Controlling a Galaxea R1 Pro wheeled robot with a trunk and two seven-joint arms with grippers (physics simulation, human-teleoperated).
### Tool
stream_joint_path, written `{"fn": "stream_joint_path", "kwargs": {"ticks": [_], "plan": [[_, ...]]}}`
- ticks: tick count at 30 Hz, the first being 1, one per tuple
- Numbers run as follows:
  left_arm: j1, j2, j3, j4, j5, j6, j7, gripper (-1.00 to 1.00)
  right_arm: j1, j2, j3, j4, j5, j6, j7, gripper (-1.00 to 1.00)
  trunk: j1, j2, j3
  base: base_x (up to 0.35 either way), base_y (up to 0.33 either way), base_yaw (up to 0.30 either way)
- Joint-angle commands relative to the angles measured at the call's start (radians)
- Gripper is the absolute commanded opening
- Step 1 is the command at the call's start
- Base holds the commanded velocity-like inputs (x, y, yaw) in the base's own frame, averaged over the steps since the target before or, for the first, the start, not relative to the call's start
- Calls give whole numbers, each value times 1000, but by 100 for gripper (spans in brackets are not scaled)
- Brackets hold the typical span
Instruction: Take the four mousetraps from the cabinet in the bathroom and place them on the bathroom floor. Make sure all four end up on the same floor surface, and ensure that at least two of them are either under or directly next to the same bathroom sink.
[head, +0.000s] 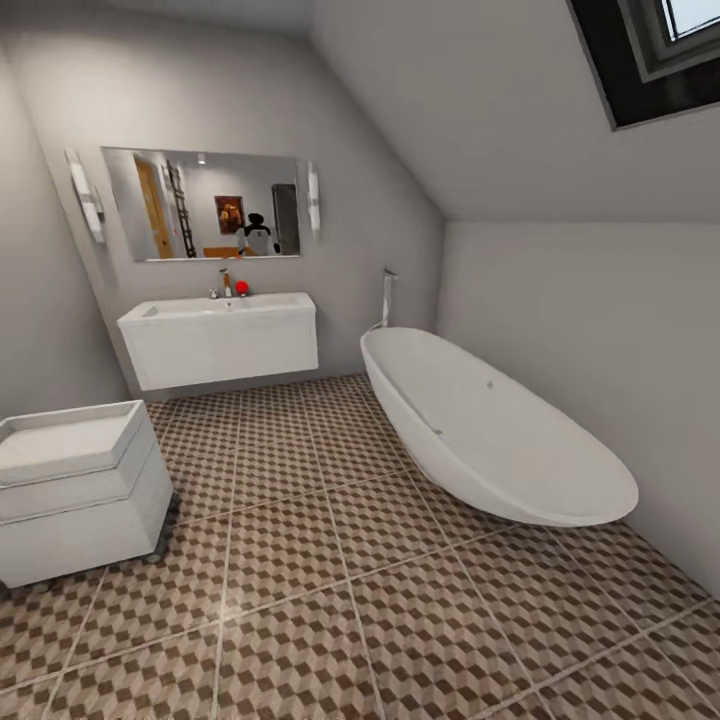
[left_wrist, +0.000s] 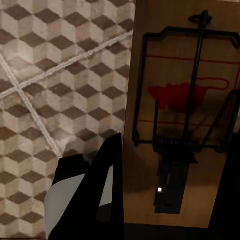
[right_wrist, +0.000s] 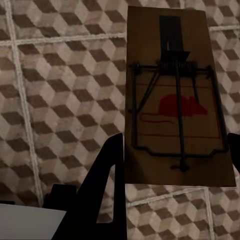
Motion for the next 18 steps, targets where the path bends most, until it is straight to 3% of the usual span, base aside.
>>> {"fn": "stream_joint_path", "kwargs": {"ticks": [1,18], "plan": [[-2,0,-8,-4,7,-7,5,-100,0,0,9,0,-11,-3,0,-100,0,-1,-2,0,0,223],[-2,-1,-8,-3,7,-7,6,-100,0,0,9,0,-12,-1,0,-100,0,-1,-21,0,0,205]]}}
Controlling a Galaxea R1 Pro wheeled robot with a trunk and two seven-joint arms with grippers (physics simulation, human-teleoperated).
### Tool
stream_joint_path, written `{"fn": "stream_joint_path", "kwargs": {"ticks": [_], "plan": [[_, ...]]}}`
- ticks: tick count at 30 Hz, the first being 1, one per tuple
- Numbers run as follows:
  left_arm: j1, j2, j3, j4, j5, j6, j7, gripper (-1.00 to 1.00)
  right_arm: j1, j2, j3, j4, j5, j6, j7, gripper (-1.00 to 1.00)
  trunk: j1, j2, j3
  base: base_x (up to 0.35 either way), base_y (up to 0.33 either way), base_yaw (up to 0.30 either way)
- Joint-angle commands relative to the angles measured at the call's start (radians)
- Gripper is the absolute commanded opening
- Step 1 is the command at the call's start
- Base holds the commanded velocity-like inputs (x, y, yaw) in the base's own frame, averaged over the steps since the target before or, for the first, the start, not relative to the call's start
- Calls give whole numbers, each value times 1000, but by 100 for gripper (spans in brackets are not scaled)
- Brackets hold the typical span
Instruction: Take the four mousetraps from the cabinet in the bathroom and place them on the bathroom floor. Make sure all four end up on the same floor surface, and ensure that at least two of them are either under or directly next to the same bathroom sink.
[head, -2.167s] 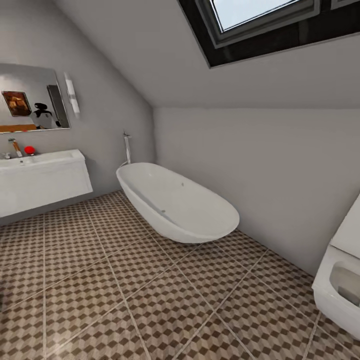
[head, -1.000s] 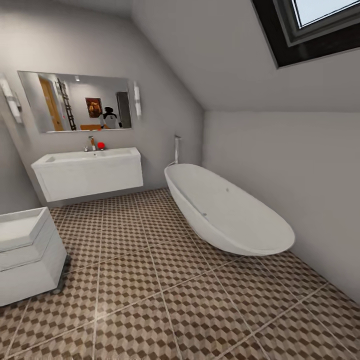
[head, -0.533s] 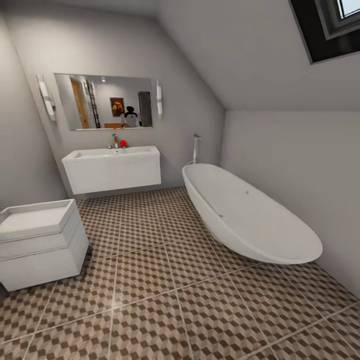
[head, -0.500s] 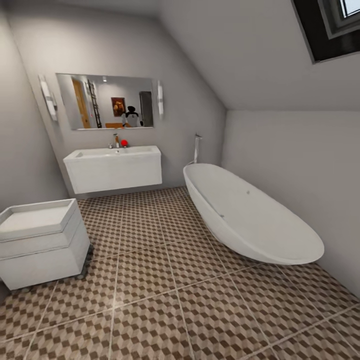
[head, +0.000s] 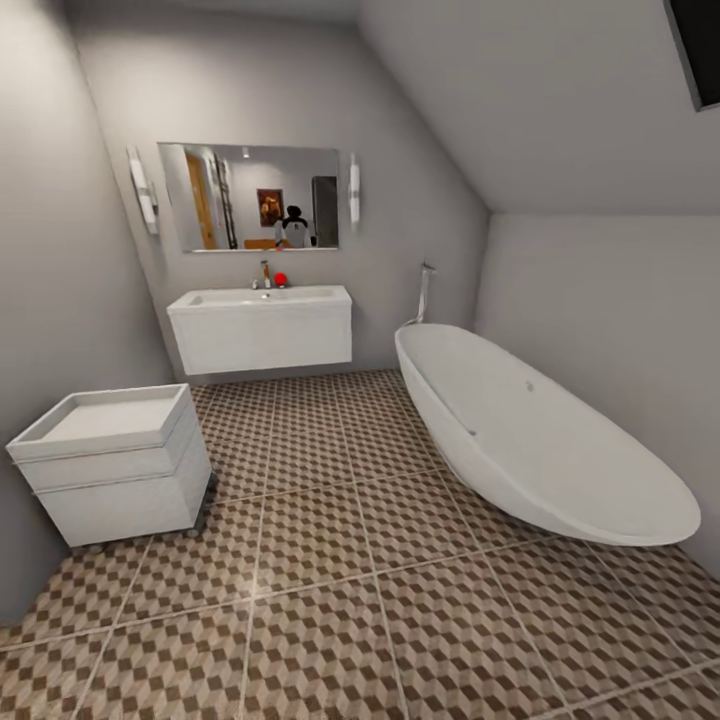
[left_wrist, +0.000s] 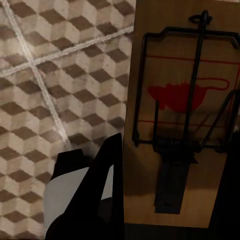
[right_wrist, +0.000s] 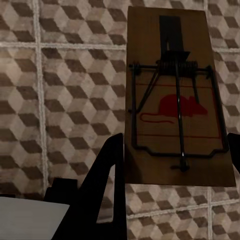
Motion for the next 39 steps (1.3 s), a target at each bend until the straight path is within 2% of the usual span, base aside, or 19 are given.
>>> {"fn": "stream_joint_path", "kwargs": {"ticks": [1,16,39], "plan": [[-2,1,-8,-4,6,-7,5,-100,0,0,9,0,-11,-3,0,-100,0,-1,-2,0,0,203],[-2,1,-8,-3,6,-7,5,-100,0,-6,8,-3,-10,-3,0,-100,0,-1,-18,0,0,199],[-2,-4,-8,-12,8,-7,8,-100,0,-2,8,0,-15,0,2,-100,0,-1,-20,0,0,11]]}}
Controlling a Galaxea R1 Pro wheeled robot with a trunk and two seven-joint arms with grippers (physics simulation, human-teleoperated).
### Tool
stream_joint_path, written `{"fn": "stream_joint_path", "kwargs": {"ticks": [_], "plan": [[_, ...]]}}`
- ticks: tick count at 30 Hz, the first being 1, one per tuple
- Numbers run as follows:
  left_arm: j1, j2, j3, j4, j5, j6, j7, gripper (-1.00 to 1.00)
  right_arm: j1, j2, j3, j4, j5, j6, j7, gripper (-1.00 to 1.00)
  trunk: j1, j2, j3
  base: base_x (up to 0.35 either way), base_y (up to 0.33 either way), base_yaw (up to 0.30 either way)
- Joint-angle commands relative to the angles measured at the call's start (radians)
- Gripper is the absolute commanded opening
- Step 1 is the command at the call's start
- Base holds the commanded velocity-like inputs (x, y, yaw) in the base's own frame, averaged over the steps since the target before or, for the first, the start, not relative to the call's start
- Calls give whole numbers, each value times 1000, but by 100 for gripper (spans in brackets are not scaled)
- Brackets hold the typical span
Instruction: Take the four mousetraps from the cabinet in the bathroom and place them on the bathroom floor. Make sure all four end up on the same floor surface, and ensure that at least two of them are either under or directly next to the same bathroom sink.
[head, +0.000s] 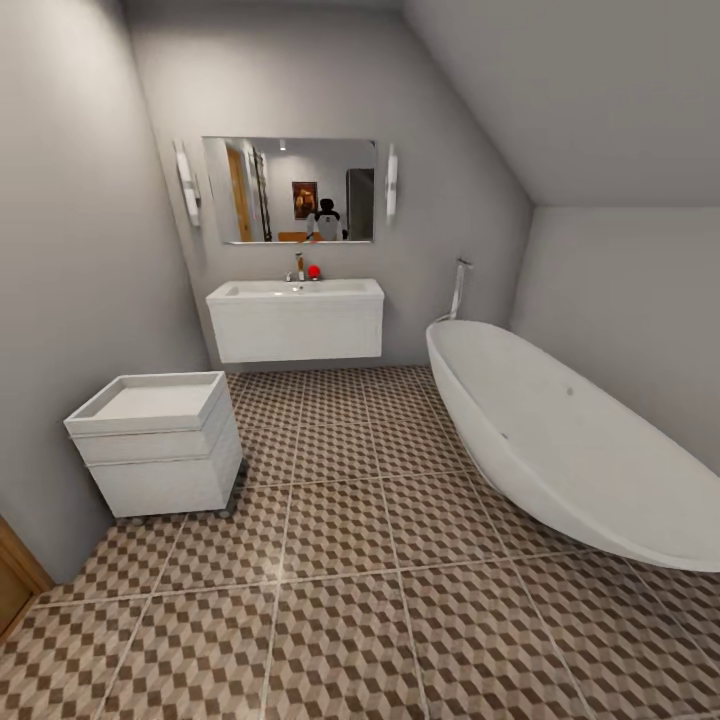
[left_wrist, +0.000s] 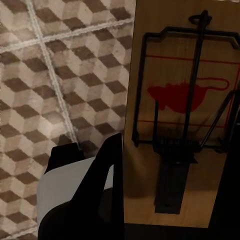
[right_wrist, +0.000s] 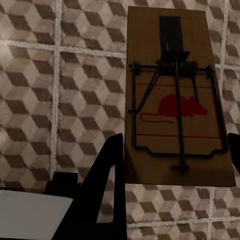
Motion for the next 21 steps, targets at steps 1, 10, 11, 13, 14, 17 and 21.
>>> {"fn": "stream_joint_path", "kwargs": {"ticks": [1,10,11,13,14,17,21], "plan": [[-2,0,-8,-5,6,-8,5,-100,0,0,8,0,-12,-4,0,-100,0,-1,-1,0,0,16],[-2,1,-8,-3,6,-8,5,-100,0,2,9,0,-11,-4,-2,-100,0,-1,-1,0,0,222],[-2,1,-8,-2,6,-8,5,-100,0,2,9,0,-11,-4,-3,-100,0,-1,-1,0,0,281],[-2,1,-8,-1,6,-8,5,-100,0,1,9,0,-11,-4,-2,-100,0,-1,-1,53,0,202],[-2,1,-8,-1,6,-8,5,-100,0,1,9,0,-11,-4,-2,-100,0,-1,-1,177,0,92],[-2,1,-8,-4,5,-8,5,-100,0,1,9,0,-10,-4,-2,-100,0,-1,-1,266,0,40],[-2,1,-8,-4,5,-8,4,-100,0,0,9,0,-10,-4,-2,-100,0,-1,-1,316,0,11]]}}
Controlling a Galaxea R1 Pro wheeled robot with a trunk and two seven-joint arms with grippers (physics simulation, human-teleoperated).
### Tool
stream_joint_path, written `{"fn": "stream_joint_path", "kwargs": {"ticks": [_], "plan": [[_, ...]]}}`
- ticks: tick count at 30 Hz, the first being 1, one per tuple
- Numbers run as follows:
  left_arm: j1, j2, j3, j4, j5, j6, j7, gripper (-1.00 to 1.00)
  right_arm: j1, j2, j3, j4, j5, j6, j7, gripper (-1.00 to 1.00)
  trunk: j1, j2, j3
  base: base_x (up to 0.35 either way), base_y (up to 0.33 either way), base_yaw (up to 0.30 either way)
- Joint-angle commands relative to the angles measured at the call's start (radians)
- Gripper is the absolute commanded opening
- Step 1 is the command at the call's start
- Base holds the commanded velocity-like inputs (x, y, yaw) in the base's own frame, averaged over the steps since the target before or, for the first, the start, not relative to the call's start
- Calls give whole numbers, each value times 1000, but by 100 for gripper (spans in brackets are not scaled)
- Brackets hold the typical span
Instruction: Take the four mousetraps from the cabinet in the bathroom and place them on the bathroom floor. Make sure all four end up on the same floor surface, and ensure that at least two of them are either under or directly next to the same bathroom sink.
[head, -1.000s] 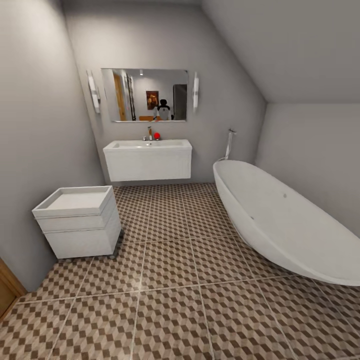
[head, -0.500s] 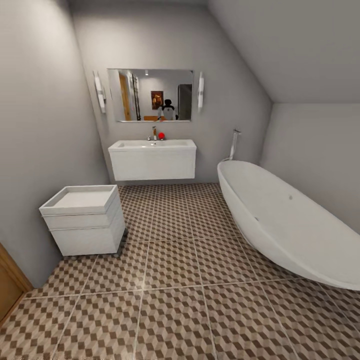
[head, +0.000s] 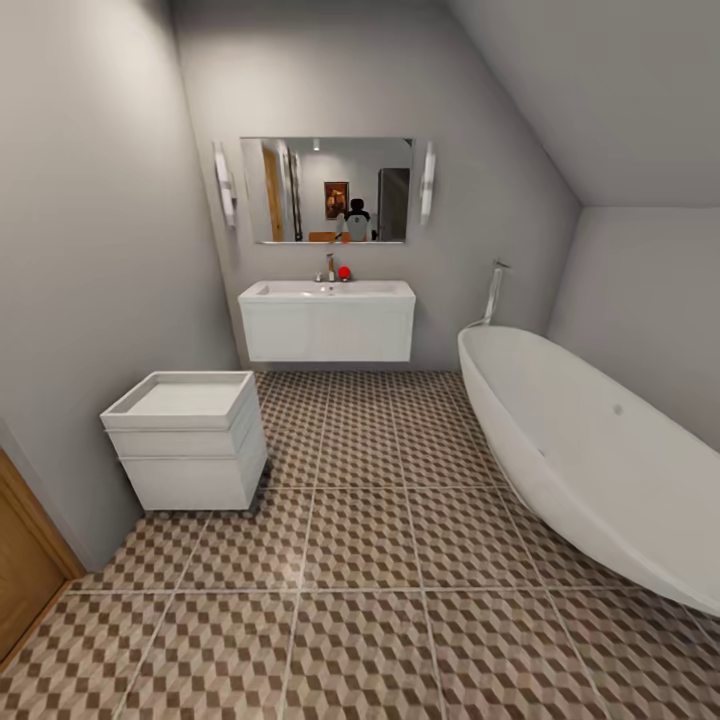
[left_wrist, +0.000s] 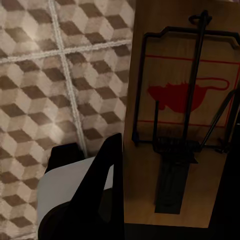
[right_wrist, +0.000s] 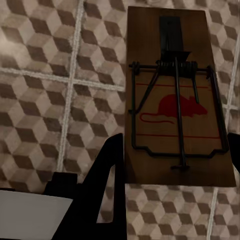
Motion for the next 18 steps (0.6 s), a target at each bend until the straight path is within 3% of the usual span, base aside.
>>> {"fn": "stream_joint_path", "kwargs": {"ticks": [1,18], "plan": [[-2,0,-8,-3,6,-8,5,-100,0,-1,9,0,-11,-2,1,-100,1,-1,-1,329,0,3],[-2,0,-8,-1,6,-8,4,-100,0,-2,9,3,-2,1,3,-100,1,-1,-1,334,0,0]]}}
